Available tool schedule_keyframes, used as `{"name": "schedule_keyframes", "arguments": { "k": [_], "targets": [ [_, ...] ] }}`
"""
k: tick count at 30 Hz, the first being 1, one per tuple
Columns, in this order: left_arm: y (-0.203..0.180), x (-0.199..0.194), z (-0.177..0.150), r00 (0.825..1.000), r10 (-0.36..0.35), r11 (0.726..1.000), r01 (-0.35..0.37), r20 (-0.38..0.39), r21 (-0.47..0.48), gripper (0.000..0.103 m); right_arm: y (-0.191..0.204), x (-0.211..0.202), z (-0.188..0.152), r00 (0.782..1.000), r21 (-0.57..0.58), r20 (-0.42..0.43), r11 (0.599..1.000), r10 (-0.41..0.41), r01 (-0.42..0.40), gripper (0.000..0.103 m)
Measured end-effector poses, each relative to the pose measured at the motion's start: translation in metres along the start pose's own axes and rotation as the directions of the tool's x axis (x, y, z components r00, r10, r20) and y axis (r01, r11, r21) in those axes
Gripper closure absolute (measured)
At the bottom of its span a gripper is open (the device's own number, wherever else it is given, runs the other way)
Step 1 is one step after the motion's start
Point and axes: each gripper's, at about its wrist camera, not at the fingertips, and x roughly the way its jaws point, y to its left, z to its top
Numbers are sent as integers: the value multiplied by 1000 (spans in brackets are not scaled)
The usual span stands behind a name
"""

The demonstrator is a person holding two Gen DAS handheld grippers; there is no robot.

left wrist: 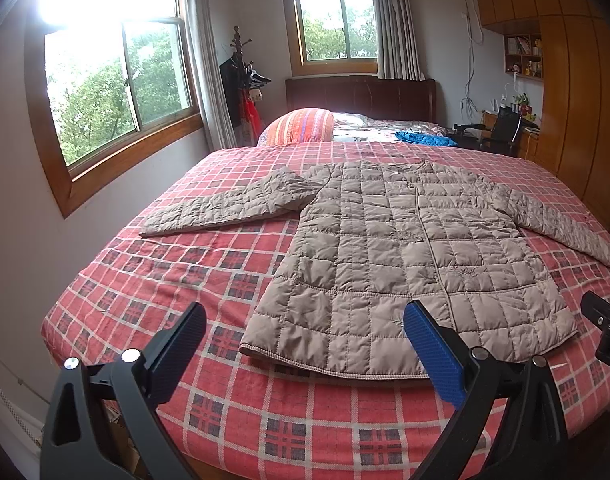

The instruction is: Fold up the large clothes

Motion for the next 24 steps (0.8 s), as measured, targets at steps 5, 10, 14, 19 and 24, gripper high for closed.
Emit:
{"name": "schedule_keyframes", "arguments": {
  "k": [5,10,14,19,24],
  "targets": [
    [0,0,0,1000,1,1000,-1,1,0,4,0,0,0,1000,0,-1,1000,1,-1,3],
    [0,0,0,1000,2,1000,-2,0,1,4,0,0,0,1000,0,0,1000,1,-1,3],
    [0,0,0,1000,3,1000,-3,0,1,4,0,0,0,1000,0,-1,1000,1,-1,3],
    [0,0,0,1000,4,1000,-4,1,2,4,-1,0,0,1000,1,-1,1000,2,-2,3],
    [0,1,0,1000,4,1000,-4,1,2,4,3,1,1,1000,1,-1,1000,2,-2,3]
  ]
}}
